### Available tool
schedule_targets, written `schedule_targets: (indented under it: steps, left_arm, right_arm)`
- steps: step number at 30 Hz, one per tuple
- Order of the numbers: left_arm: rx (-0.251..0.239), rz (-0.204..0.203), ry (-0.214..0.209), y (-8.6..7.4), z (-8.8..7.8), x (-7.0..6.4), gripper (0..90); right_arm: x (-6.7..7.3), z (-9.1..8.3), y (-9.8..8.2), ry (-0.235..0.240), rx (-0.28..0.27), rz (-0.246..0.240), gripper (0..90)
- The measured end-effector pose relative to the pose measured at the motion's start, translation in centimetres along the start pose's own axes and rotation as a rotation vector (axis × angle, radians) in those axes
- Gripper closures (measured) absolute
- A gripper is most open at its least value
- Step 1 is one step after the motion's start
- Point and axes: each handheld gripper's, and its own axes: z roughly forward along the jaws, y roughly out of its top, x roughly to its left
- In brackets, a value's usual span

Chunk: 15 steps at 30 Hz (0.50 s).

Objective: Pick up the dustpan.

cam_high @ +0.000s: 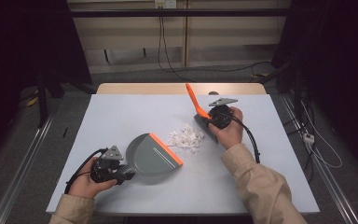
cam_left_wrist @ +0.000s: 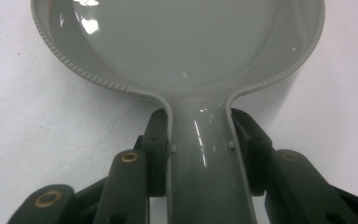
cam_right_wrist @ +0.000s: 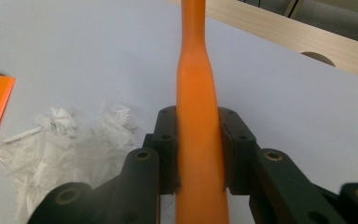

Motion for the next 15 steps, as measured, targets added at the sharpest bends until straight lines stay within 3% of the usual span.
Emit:
schedule_targets:
  steps: [15]
  left_arm:
    - [0.004, 0.021, -0.010, 0.29, 0.26, 0.08, 62.6]
  right_arm:
    - [0.36, 0.27, -0.12, -0.001, -0.001, -0.005, 71.7]
